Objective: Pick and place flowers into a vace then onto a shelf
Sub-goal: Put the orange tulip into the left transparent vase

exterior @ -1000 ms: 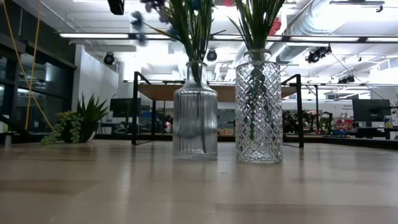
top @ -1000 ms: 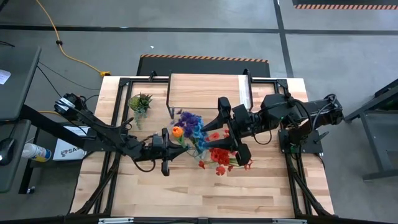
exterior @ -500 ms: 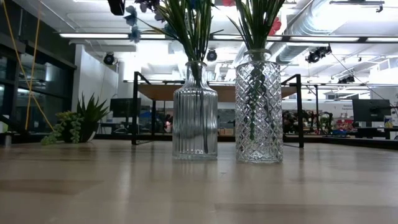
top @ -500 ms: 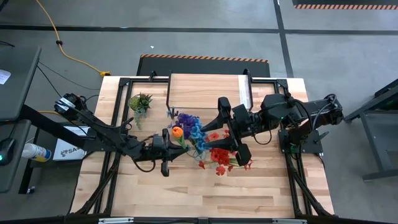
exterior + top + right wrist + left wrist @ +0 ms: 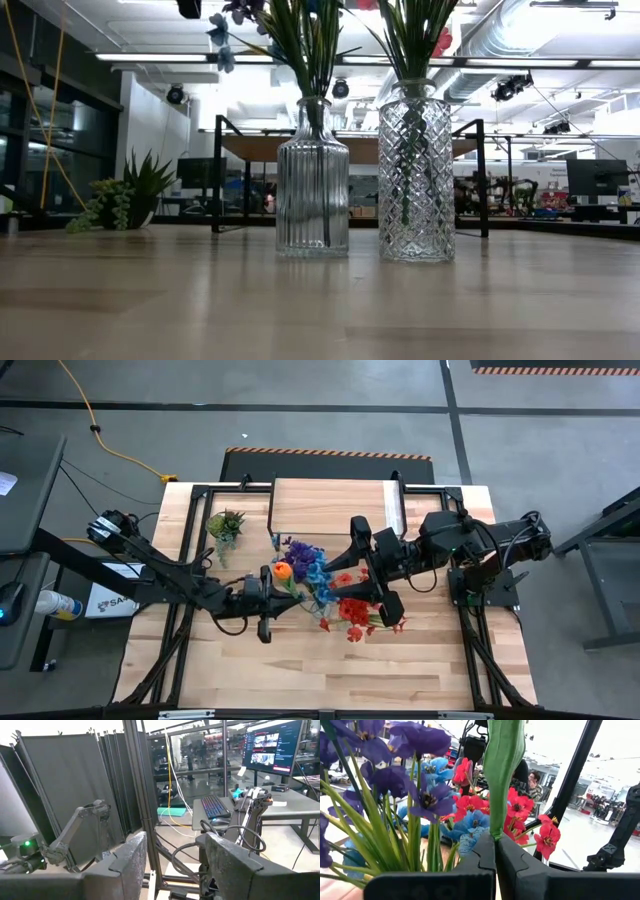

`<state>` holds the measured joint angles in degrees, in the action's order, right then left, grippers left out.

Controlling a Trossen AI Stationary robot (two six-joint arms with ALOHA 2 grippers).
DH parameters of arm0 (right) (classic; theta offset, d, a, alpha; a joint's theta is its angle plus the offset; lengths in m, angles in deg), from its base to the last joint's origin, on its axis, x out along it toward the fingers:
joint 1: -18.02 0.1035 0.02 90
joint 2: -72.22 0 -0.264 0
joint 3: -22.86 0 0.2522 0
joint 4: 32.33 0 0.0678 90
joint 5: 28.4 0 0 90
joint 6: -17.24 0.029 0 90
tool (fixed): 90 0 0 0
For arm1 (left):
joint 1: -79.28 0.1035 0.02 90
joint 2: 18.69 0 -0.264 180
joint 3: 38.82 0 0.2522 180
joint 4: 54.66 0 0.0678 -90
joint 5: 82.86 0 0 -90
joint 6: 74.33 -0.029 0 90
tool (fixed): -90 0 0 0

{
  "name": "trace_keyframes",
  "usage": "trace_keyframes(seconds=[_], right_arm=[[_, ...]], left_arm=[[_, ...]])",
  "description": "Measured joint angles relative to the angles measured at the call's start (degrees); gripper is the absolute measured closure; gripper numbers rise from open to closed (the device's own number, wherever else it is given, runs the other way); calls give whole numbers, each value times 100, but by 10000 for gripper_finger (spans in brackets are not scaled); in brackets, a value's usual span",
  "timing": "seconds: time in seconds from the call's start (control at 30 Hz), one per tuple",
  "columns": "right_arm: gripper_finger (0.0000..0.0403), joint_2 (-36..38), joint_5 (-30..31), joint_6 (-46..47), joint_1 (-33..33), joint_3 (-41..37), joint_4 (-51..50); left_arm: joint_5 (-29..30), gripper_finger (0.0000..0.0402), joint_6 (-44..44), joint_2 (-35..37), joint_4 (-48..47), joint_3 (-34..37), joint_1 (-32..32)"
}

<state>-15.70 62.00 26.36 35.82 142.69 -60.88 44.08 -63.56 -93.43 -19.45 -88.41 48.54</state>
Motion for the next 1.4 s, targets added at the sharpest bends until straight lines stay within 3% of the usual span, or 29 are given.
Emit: trace_keyframes(seconds=[0.67,0.87,1.4], right_arm=[[210,2,-83,-15,0,0,-4],[210,1,-83,-7,0,0,-4],[210,2,-70,21,110,0,-7]], left_arm=[[-19,372,-173,0,-132,-181,0],[-36,372,-146,0,-608,-334,2],[163,372,-605,-55,-78,-352,5]])
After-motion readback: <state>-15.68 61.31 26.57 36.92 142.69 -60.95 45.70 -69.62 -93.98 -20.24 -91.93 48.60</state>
